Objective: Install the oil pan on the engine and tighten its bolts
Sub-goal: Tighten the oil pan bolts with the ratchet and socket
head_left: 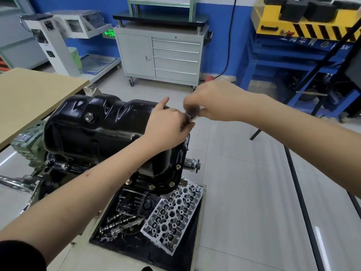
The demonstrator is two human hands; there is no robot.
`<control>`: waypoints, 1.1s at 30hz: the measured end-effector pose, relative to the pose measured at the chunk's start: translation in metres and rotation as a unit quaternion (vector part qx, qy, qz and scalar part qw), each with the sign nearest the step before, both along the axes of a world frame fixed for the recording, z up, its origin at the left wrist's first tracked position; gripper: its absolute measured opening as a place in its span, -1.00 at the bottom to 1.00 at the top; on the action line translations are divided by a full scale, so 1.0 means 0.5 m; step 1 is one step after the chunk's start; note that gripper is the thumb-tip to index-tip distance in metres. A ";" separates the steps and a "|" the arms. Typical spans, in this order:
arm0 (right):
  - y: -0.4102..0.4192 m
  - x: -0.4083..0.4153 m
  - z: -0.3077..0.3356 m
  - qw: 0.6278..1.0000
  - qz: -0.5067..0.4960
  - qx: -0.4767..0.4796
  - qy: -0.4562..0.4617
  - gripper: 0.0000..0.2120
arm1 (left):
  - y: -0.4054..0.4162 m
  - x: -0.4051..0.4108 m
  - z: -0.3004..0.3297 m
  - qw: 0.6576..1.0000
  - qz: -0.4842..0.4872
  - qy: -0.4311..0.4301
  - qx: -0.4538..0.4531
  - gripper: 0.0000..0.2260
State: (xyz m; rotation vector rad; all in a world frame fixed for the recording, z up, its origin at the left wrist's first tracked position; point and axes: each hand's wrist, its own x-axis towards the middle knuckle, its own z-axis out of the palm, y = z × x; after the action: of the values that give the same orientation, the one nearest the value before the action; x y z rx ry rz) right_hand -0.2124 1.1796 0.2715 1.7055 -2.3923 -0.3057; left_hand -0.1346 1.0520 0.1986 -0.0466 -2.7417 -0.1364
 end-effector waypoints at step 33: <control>0.002 0.042 -0.010 0.995 -0.088 -0.043 -0.028 -0.66 | 0.000 -0.005 -0.006 1.000 0.012 0.009 -0.005 -0.60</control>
State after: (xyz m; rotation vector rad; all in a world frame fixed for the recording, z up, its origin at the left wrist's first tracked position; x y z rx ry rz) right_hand -0.1915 1.1807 0.2663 1.4887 -2.5623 -0.1771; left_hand -0.1369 1.0520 0.1954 -0.0169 -2.7231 -0.1157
